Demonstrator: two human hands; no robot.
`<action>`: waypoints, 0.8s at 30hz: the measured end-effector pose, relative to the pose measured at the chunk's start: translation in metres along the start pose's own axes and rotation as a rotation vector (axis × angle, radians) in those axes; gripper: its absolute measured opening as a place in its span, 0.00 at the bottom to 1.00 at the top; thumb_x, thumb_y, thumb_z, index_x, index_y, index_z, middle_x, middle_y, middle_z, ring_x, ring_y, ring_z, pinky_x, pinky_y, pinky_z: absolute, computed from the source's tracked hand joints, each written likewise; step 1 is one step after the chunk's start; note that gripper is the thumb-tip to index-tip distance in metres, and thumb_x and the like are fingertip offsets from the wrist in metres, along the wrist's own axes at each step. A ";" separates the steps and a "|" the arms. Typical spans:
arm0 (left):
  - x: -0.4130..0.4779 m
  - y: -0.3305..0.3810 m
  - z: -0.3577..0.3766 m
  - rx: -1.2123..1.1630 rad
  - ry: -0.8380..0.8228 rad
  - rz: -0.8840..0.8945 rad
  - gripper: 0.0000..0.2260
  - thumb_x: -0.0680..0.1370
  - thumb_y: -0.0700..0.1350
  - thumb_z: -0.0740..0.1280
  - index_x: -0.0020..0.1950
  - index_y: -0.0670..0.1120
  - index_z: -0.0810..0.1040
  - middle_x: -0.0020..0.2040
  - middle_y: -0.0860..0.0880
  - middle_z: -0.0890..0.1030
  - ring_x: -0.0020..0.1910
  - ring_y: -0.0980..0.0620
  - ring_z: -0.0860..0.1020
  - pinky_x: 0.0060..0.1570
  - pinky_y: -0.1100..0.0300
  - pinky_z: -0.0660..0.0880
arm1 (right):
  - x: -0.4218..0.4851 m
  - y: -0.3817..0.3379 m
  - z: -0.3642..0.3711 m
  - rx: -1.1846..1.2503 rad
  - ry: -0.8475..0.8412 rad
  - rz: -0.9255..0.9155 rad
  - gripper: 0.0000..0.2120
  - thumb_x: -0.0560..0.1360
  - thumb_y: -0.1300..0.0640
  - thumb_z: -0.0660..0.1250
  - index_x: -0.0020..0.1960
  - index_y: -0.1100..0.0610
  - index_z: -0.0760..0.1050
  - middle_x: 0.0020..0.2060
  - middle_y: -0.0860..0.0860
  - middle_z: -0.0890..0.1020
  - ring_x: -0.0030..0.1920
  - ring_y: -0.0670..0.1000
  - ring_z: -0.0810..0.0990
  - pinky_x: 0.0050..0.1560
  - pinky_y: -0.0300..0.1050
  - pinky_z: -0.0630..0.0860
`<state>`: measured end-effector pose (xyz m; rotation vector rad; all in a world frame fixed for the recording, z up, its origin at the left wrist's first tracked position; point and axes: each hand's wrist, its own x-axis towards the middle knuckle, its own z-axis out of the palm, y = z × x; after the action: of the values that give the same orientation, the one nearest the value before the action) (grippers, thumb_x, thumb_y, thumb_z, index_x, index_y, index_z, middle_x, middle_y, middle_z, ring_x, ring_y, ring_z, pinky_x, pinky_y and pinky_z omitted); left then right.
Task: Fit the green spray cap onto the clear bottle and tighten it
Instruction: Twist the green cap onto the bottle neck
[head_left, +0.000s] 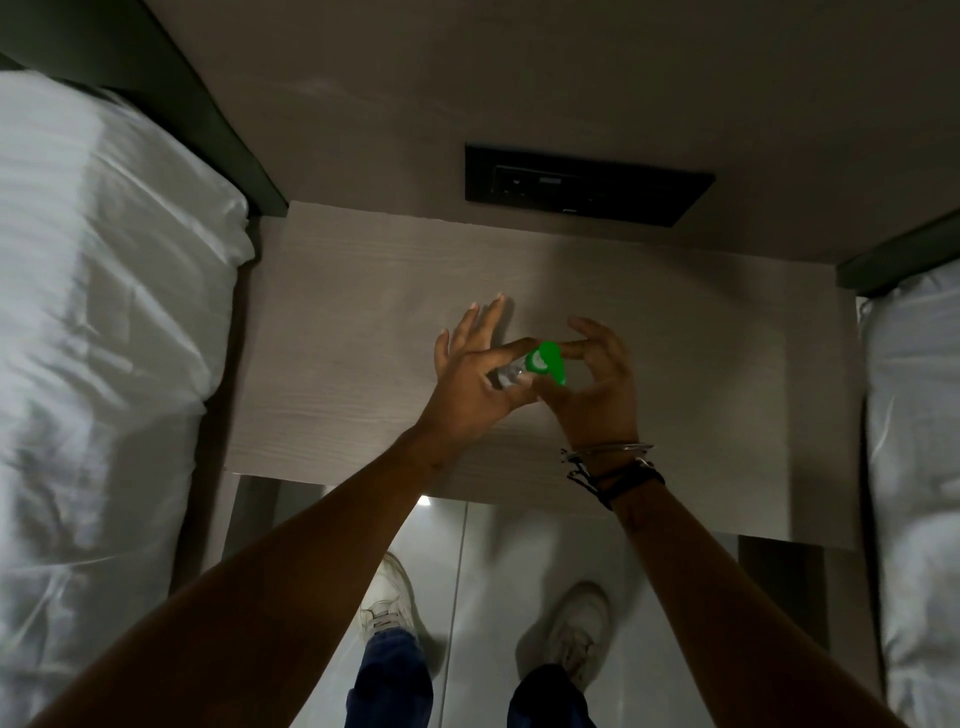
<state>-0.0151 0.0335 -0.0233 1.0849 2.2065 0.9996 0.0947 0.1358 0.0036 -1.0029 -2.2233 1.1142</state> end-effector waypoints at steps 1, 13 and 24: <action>0.000 0.000 0.000 -0.002 0.013 -0.001 0.16 0.72 0.54 0.72 0.58 0.52 0.81 0.79 0.50 0.54 0.78 0.49 0.46 0.73 0.42 0.39 | 0.001 -0.002 0.001 -0.017 0.010 -0.004 0.20 0.58 0.59 0.82 0.46 0.62 0.79 0.58 0.61 0.78 0.61 0.59 0.74 0.62 0.61 0.72; -0.001 -0.004 0.005 -0.002 0.046 0.019 0.15 0.70 0.55 0.73 0.54 0.53 0.82 0.78 0.49 0.56 0.77 0.47 0.48 0.72 0.40 0.41 | 0.010 -0.003 -0.004 -0.141 -0.093 -0.057 0.20 0.58 0.57 0.81 0.46 0.61 0.80 0.61 0.60 0.77 0.66 0.61 0.71 0.64 0.66 0.69; -0.001 -0.007 0.010 0.000 0.055 -0.004 0.16 0.71 0.57 0.70 0.56 0.53 0.81 0.79 0.50 0.56 0.78 0.47 0.47 0.73 0.38 0.42 | 0.015 -0.001 -0.004 -0.233 -0.155 -0.098 0.17 0.59 0.52 0.81 0.44 0.57 0.80 0.62 0.55 0.79 0.69 0.58 0.68 0.65 0.60 0.65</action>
<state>-0.0111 0.0338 -0.0350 1.0644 2.2511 1.0391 0.0878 0.1489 0.0079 -0.9122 -2.5435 0.9334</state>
